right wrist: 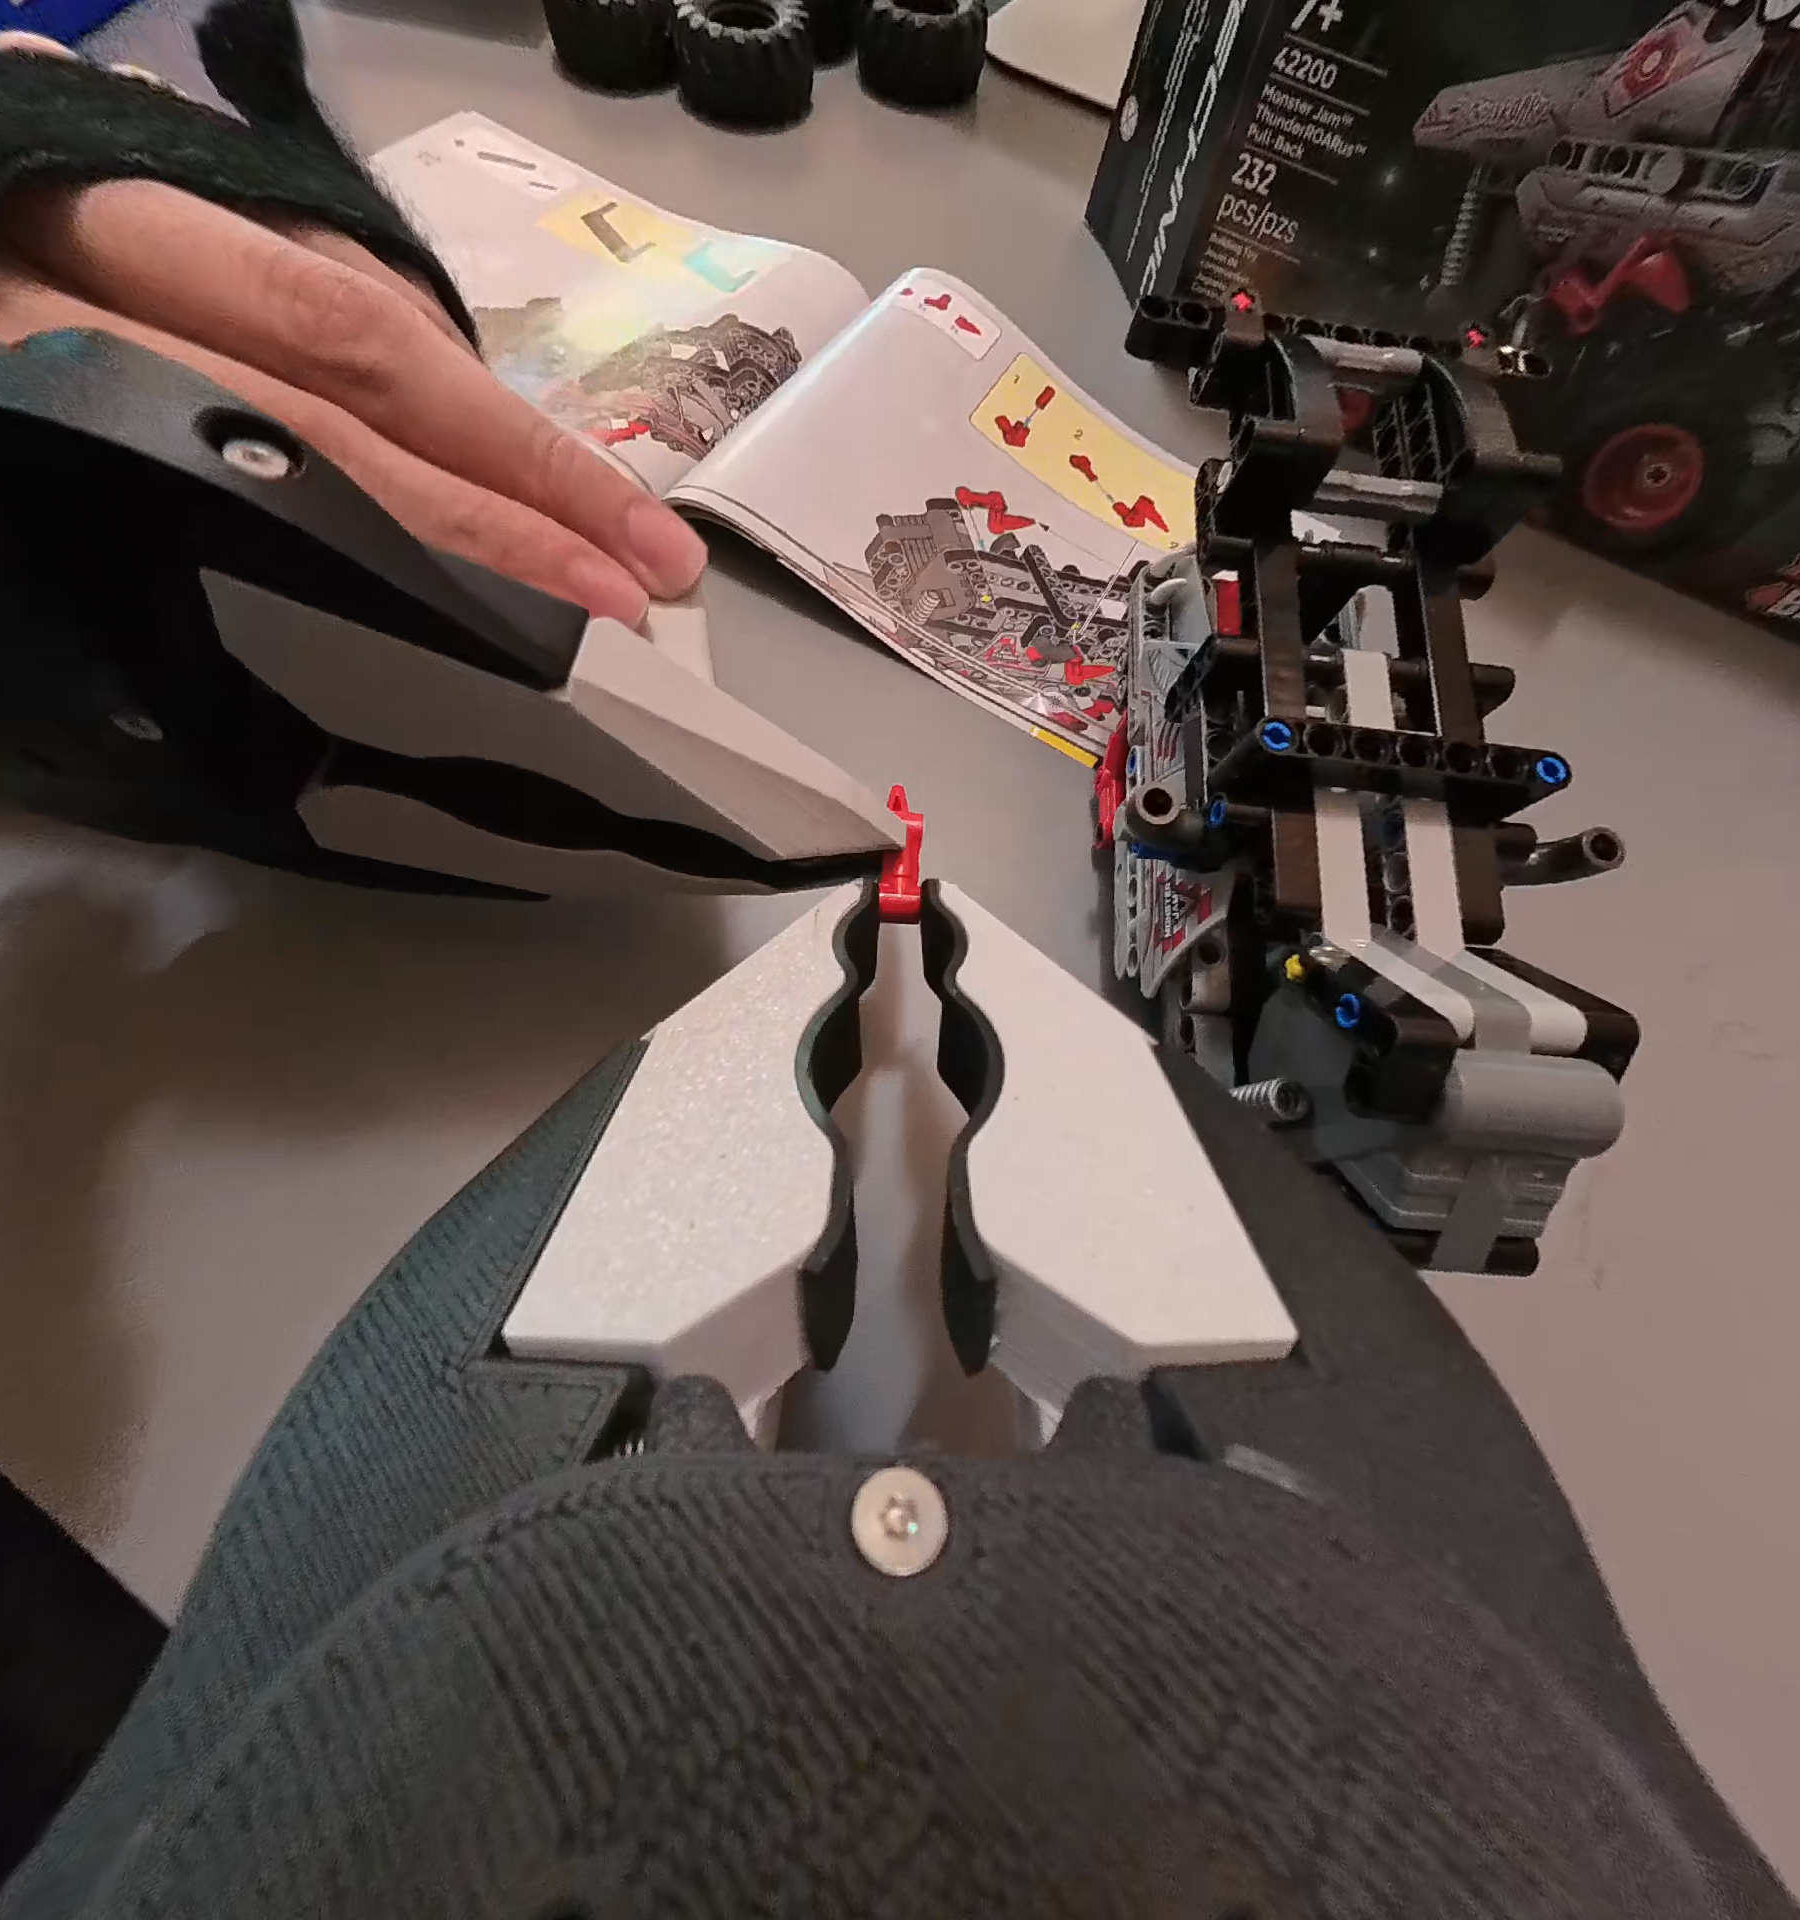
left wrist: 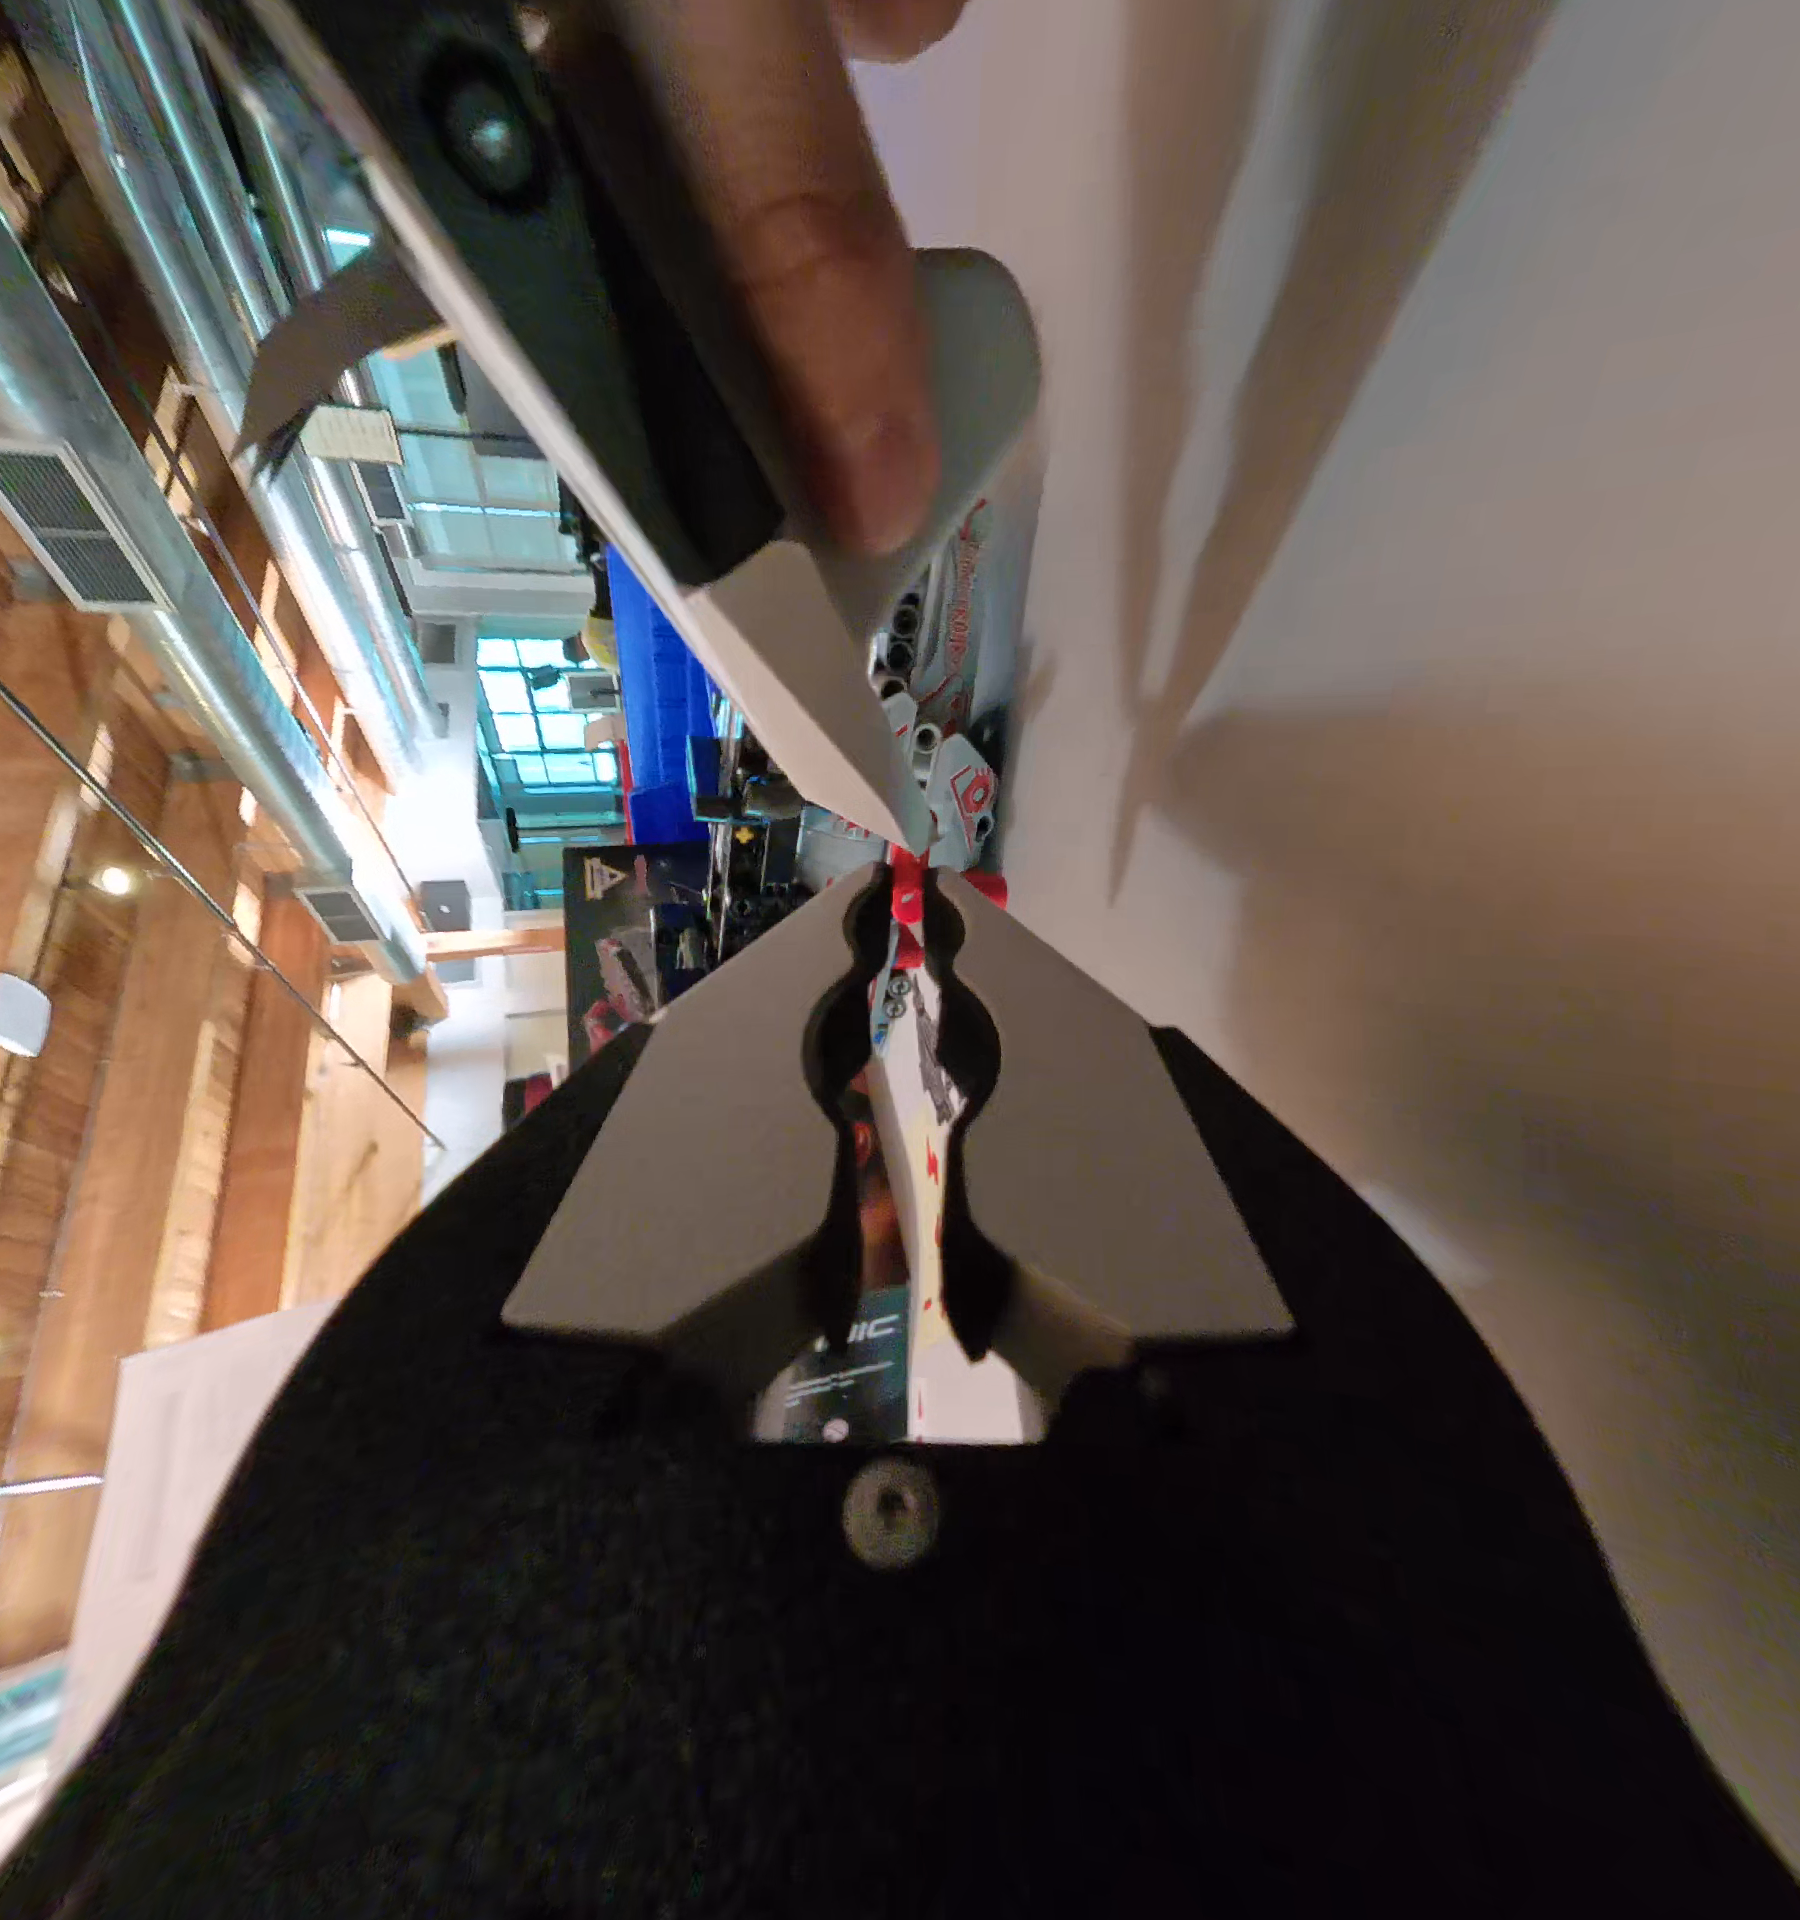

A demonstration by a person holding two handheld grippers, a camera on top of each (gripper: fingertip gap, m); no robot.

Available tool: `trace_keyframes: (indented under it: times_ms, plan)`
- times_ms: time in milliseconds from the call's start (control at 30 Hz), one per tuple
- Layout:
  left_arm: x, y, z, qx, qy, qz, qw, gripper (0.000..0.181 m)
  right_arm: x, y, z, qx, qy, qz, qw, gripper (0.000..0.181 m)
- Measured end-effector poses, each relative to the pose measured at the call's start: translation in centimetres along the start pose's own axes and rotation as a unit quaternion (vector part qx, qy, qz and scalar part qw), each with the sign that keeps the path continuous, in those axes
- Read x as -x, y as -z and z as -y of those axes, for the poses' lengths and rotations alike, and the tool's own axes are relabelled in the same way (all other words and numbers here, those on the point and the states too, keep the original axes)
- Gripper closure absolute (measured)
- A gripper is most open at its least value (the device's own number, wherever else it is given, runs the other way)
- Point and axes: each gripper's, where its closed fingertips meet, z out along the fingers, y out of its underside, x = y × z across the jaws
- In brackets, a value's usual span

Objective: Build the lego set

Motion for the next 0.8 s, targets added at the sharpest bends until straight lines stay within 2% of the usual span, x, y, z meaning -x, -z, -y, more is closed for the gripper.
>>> trace_keyframes:
  times_ms: [167, 300, 333, 400, 800]
  plan:
    - [1.0, -0.1, -0.3, -0.003, 0.053, 0.011, 0.999, 0.18, -0.5, 0.5, 0.9, -0.037, -0.003, -0.007, 0.999, 0.173]
    - [1.2, -0.3, -0.4, -0.006, 0.049, 0.019, 0.999, 0.181, -1.0, 0.4, 0.7, -0.042, 0.031, -0.039, 0.998, 0.158]
    - [1.3, -0.3, -0.2, -0.011, 0.046, 0.021, 0.999, 0.181, -1.0, 0.3, 0.7, -0.044, 0.037, -0.043, 0.997, 0.159]
    - [1.2, -0.4, 0.0, -0.011, 0.04, 0.023, 0.999, 0.181, -1.2, 0.3, 0.7, -0.05, 0.032, -0.05, 0.997, 0.172]
    - [0.8, -0.2, 0.2, -0.043, 0.022, 0.031, 0.998, 0.178, -0.9, 0.4, 0.6, -0.052, -0.023, 0.007, 0.998, 0.174]
